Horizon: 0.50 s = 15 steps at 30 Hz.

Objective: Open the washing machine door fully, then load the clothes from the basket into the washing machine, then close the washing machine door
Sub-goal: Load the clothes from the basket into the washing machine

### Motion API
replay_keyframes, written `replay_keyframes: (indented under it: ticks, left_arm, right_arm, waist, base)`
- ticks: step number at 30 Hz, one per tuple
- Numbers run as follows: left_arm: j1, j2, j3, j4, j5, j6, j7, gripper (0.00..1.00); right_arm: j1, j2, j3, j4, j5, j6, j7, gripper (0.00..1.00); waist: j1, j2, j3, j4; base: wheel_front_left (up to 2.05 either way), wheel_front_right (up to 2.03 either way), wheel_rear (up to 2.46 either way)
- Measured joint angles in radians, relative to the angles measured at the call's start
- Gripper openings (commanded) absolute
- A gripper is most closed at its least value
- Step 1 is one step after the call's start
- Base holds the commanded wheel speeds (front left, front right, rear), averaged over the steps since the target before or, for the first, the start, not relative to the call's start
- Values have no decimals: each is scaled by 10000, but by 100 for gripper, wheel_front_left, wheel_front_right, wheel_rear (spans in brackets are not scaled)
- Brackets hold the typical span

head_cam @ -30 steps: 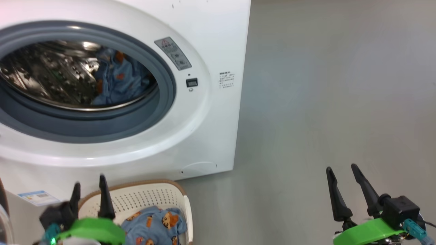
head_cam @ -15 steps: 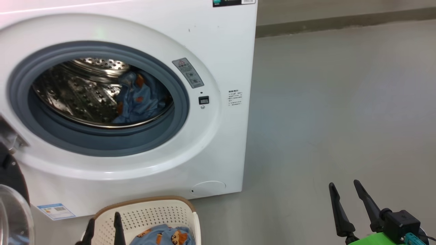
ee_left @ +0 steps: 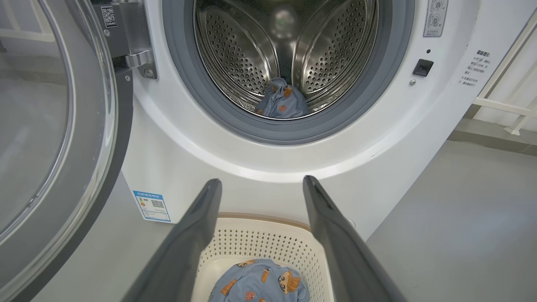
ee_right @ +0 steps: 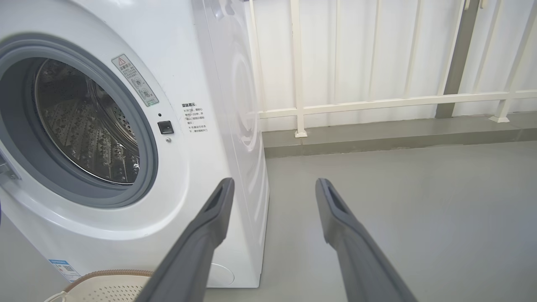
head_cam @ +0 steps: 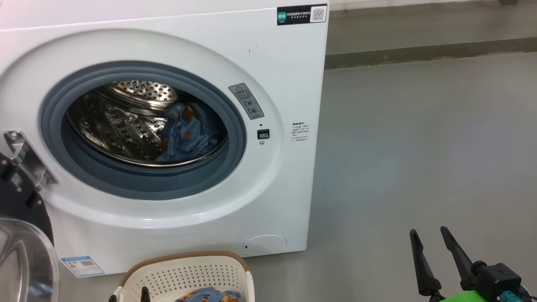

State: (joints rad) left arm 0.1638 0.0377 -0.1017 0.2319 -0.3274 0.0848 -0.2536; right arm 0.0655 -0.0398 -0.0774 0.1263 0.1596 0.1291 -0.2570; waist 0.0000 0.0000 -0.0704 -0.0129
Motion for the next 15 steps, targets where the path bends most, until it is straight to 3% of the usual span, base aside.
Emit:
replay_keyframes:
  ticks: [15]
  left_arm:
    - [175, 180, -226, -75, -82, 75, 426, 100]
  right_arm:
    - [175, 0, 174, 40, -23, 0, 0, 100]
  waist:
    - [0, 0, 126, -157]
  base:
    - [0, 0, 0]
